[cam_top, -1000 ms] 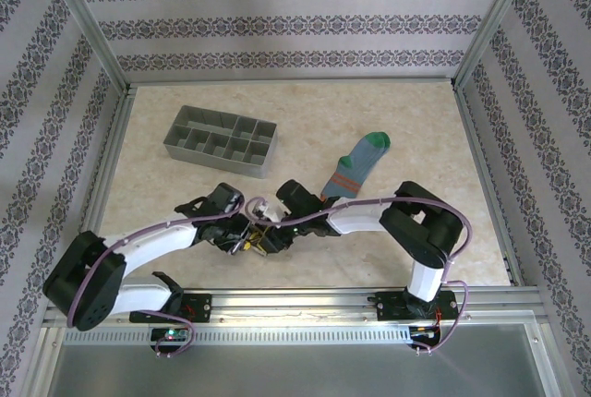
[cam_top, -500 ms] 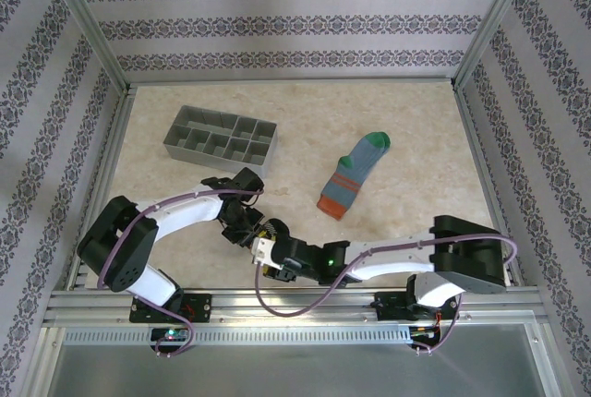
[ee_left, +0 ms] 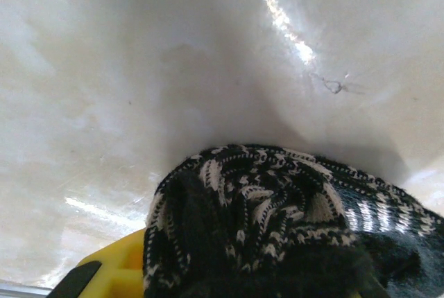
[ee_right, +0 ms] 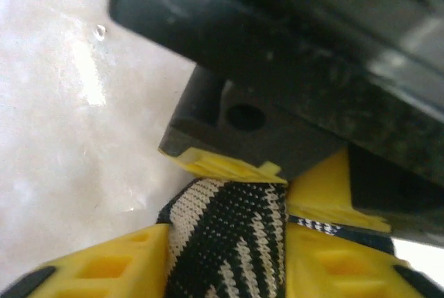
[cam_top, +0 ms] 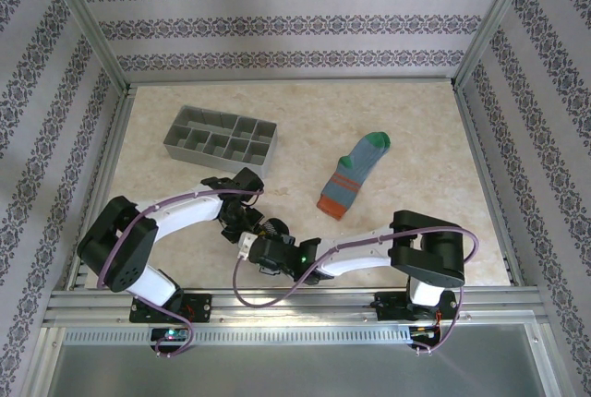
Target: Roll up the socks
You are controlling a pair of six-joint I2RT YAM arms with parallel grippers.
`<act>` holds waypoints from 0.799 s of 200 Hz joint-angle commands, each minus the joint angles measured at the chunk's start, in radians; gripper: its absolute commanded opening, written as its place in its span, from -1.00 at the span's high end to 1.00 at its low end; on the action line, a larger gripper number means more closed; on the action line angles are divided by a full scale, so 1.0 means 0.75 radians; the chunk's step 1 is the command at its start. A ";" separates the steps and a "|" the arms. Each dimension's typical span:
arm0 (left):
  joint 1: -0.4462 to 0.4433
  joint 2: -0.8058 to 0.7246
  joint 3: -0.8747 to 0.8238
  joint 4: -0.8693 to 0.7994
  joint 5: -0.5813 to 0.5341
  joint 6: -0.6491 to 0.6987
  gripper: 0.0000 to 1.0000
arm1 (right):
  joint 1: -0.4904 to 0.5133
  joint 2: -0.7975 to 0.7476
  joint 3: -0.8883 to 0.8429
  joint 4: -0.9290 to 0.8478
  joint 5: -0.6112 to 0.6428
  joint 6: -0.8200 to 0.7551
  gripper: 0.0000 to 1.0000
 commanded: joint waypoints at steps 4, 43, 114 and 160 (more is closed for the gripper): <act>-0.021 -0.004 -0.084 -0.142 -0.083 0.013 0.67 | -0.092 0.070 0.035 -0.192 -0.100 0.156 0.84; 0.008 -0.154 -0.147 0.039 -0.069 -0.028 -0.19 | -0.157 0.071 -0.068 -0.276 -0.423 0.350 1.00; 0.066 -0.356 -0.207 0.224 -0.139 0.050 -0.71 | -0.219 0.019 -0.347 -0.076 -0.701 0.601 1.00; 0.069 -0.487 -0.332 0.416 -0.126 0.102 -0.58 | -0.294 -0.016 -0.489 0.035 -0.802 0.744 1.00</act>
